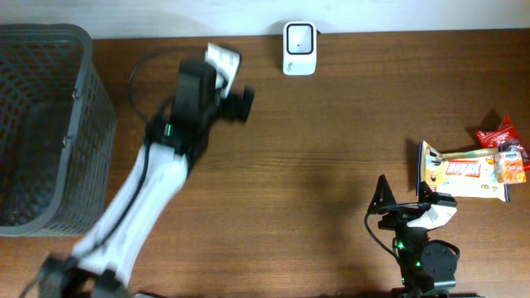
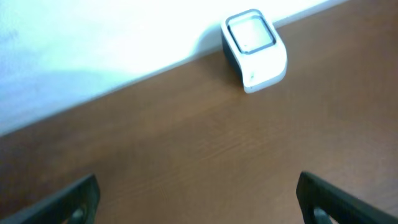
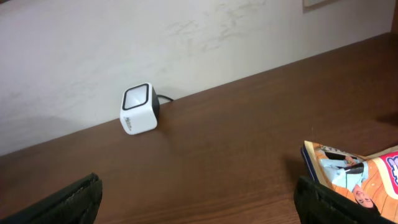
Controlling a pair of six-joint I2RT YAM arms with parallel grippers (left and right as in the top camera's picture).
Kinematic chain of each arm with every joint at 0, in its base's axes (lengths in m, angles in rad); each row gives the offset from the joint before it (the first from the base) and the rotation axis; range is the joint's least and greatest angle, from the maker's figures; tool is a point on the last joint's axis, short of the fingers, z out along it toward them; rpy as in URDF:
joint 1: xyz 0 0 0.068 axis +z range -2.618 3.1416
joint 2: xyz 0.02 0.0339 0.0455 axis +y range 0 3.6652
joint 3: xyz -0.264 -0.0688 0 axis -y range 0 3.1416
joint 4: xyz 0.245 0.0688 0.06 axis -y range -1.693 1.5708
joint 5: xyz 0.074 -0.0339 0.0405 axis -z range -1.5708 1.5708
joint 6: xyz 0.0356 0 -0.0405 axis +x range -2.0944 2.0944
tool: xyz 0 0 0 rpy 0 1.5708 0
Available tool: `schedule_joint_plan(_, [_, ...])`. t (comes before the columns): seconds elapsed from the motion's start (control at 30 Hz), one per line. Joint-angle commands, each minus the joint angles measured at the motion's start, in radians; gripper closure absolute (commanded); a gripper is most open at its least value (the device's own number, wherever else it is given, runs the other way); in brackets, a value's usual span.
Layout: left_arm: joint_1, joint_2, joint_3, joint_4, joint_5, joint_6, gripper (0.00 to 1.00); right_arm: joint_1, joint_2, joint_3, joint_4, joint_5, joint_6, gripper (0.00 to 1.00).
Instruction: Scan the item barcode
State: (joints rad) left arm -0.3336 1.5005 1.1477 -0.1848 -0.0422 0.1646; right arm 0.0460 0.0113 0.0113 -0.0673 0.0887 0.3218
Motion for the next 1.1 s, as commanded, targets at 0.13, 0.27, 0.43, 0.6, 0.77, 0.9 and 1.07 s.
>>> schedule_joint_plan(0.13, [0.111, -0.479, -0.549, 0.202, 0.032, 0.147, 0.01, 0.006, -0.008, -0.006, -0.008, -0.002, 0.007, 0.02])
schedule_joint_plan(0.27, [0.202, -0.731, -0.697, 0.200, 0.132, 0.147, 0.01, 0.006, -0.008, -0.006, -0.007, -0.002, 0.007, 0.02])
schedule_joint_plan(0.43, [0.270, -1.052, -0.785, 0.123, 0.150, 0.147, 0.01, 0.006, -0.008, -0.006, -0.007, -0.002, 0.007, 0.02])
schedule_joint_plan(0.6, [0.274, -1.170, -0.858, 0.064, 0.150, 0.147, 0.01, 0.006, -0.008, -0.006, -0.008, -0.002, 0.007, 0.02])
schedule_joint_plan(0.77, [0.352, -1.319, -0.971, 0.068, 0.154, 0.078, 0.01, 0.006, -0.008, -0.006, -0.007, -0.002, 0.007, 0.02])
schedule_joint_plan(0.9, [0.369, -1.406, -1.044, 0.099, 0.154, 0.064, 0.01, 0.006, -0.008, -0.006, -0.007, -0.002, 0.007, 0.02])
schedule_joint_plan(1.07, [0.369, -1.476, -1.106, 0.162, 0.151, 0.061, 0.01, 0.006, -0.008, -0.006, -0.008, -0.002, 0.007, 0.02])
